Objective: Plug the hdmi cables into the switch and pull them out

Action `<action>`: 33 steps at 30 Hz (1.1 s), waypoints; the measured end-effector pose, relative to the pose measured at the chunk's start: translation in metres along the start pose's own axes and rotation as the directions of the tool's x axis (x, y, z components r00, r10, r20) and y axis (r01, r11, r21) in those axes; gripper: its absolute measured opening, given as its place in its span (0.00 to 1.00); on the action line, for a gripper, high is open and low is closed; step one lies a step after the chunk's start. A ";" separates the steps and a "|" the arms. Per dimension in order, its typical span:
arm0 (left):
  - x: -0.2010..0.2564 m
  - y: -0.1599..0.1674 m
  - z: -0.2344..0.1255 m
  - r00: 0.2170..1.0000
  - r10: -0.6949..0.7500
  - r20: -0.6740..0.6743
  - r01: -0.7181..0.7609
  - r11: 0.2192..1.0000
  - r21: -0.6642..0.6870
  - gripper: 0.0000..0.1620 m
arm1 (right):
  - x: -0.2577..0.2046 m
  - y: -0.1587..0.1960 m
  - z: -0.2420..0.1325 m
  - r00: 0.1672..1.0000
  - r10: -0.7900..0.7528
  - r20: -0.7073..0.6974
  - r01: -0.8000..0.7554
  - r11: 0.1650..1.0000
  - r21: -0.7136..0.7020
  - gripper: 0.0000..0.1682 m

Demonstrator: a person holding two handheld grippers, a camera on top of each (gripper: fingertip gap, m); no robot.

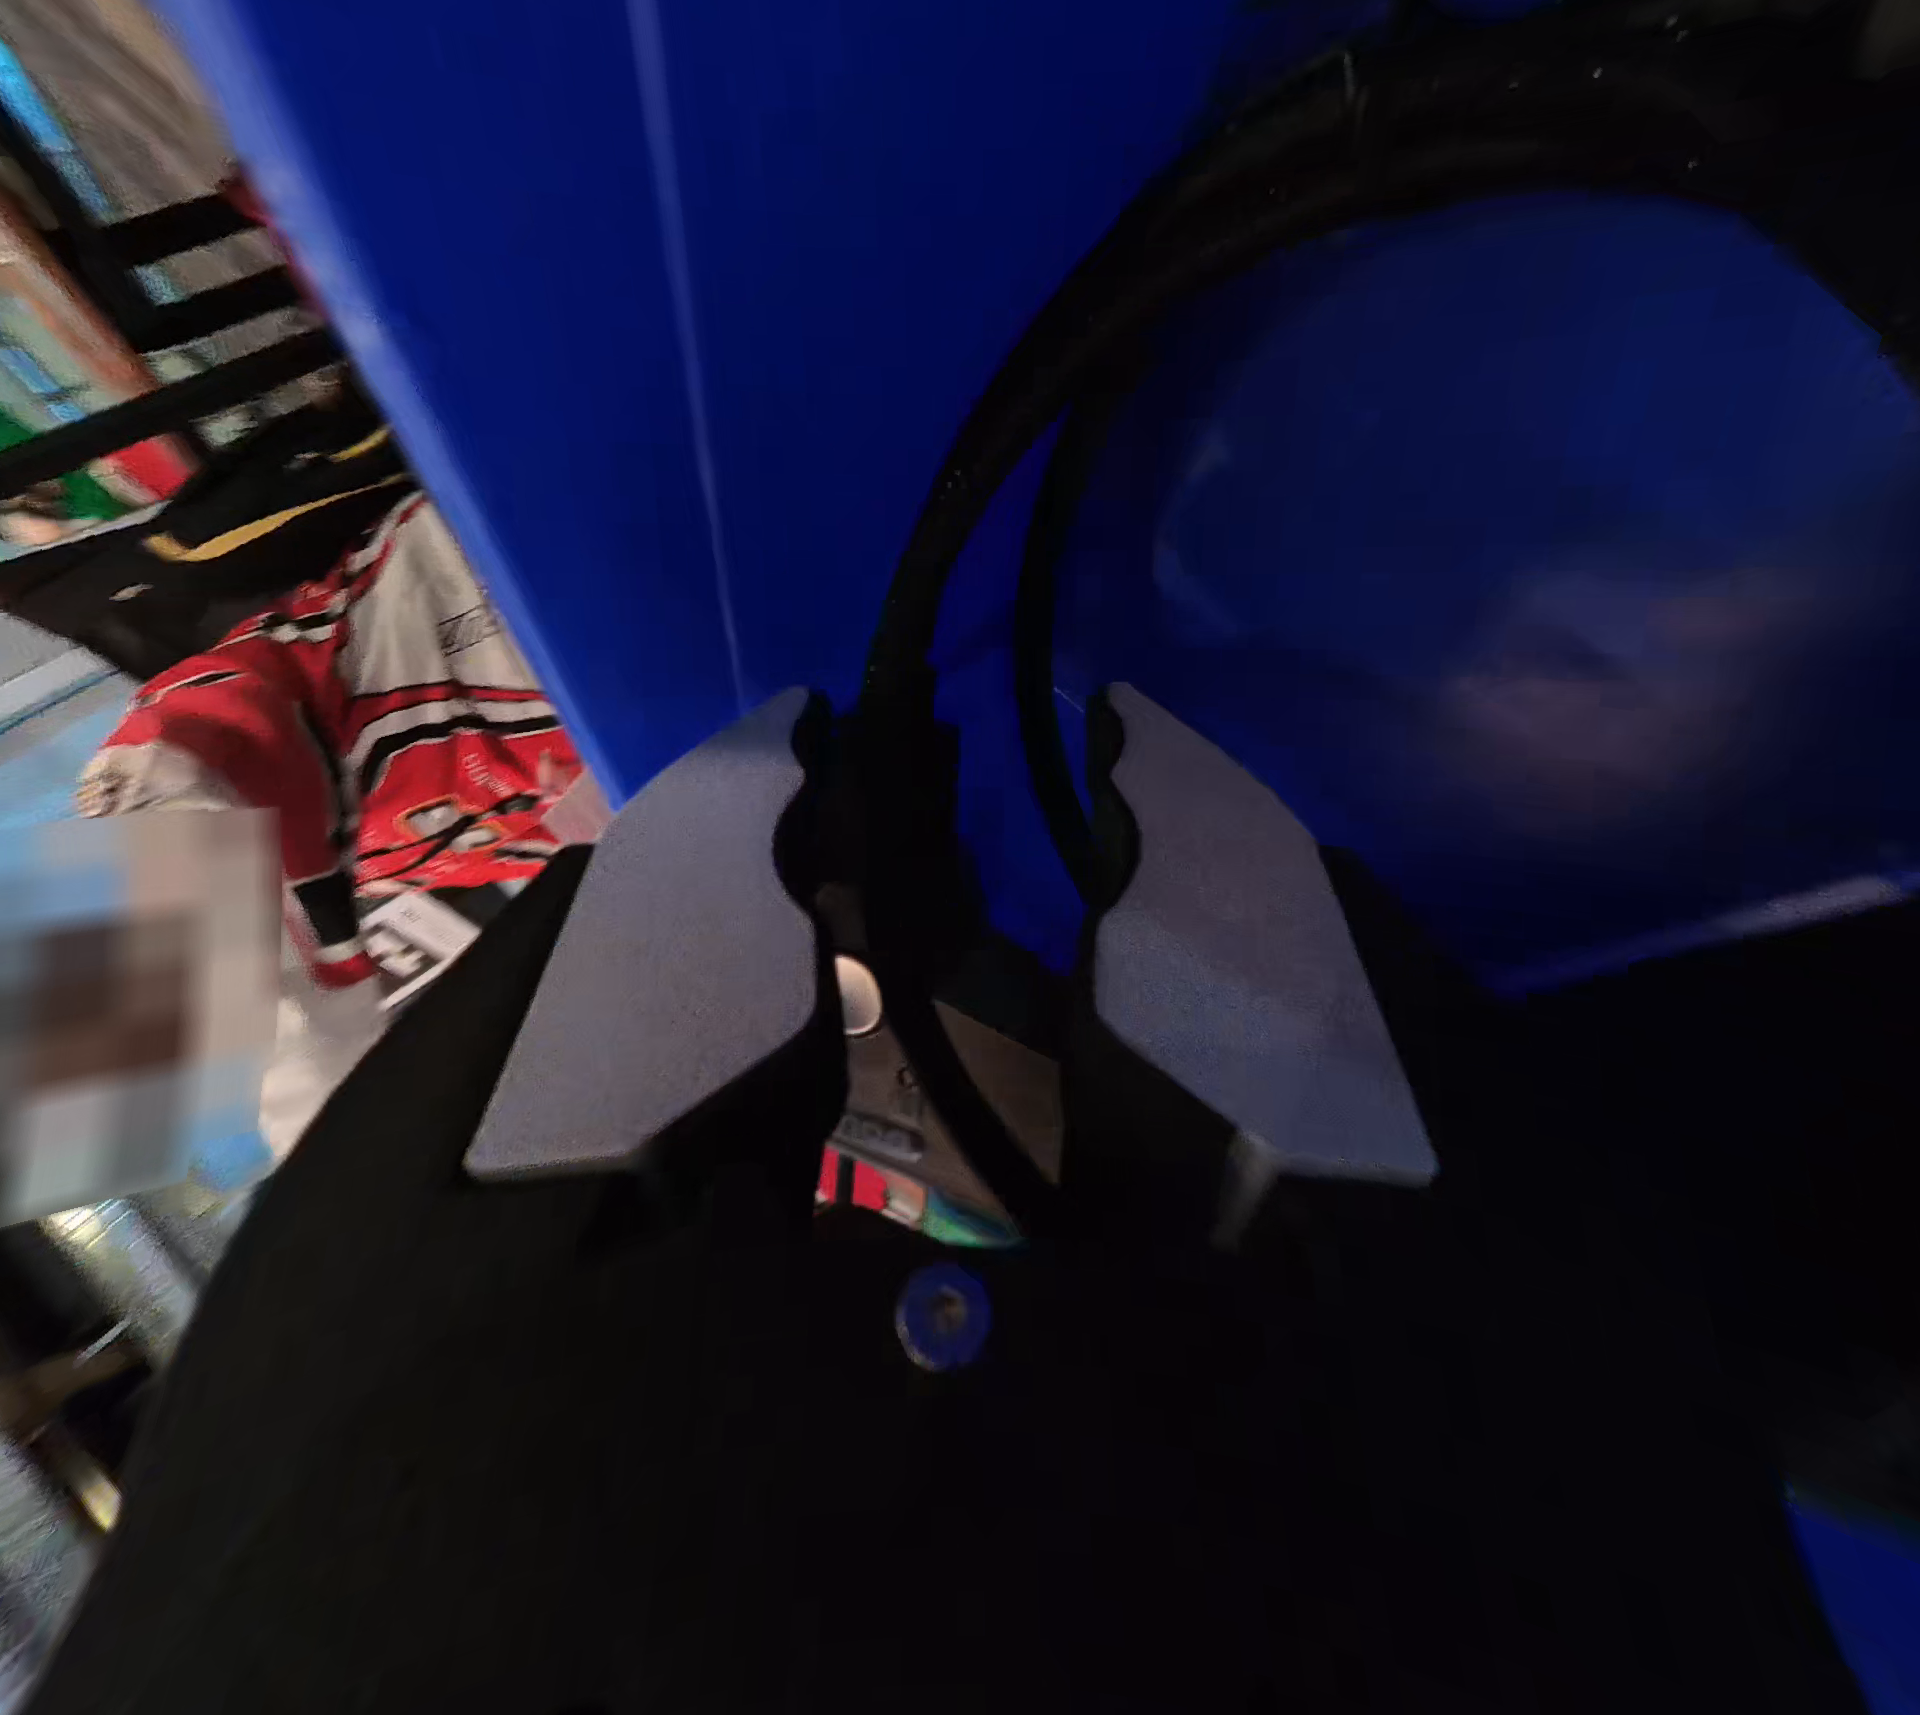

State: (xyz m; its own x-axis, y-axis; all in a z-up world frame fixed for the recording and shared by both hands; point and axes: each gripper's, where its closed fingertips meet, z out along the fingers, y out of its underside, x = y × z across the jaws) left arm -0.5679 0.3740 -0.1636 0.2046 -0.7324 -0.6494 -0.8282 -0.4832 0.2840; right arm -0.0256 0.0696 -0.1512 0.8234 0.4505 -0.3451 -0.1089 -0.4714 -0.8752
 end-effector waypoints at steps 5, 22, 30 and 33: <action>-0.014 0.009 0.006 0.978 -0.111 0.175 0.109 0.994 0.017 0.14 | -0.003 0.003 0.003 0.999 -0.039 -0.006 0.039 0.999 -0.019 0.21; -0.138 0.054 -0.197 0.789 -0.578 0.209 0.360 0.710 0.605 0.11 | -0.011 0.003 0.006 0.999 -0.051 0.003 0.051 0.998 -0.026 0.21; -0.139 0.040 -0.322 0.810 -0.585 -0.023 0.355 0.459 0.815 0.11 | -0.018 0.000 0.004 0.996 -0.090 0.005 0.090 0.996 -0.008 0.21; -0.117 0.012 -0.355 0.864 -0.496 -0.085 0.337 0.445 0.830 0.11 | -0.023 -0.008 0.005 0.981 -0.192 -0.008 0.192 0.981 0.020 0.21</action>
State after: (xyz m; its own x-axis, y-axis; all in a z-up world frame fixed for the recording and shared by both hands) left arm -0.4166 0.2838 0.1665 0.6316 -0.4344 -0.6422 -0.7326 -0.0632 -0.6778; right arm -0.0470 0.0667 -0.1382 0.8334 0.5265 -0.1683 0.0400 -0.3611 -0.9317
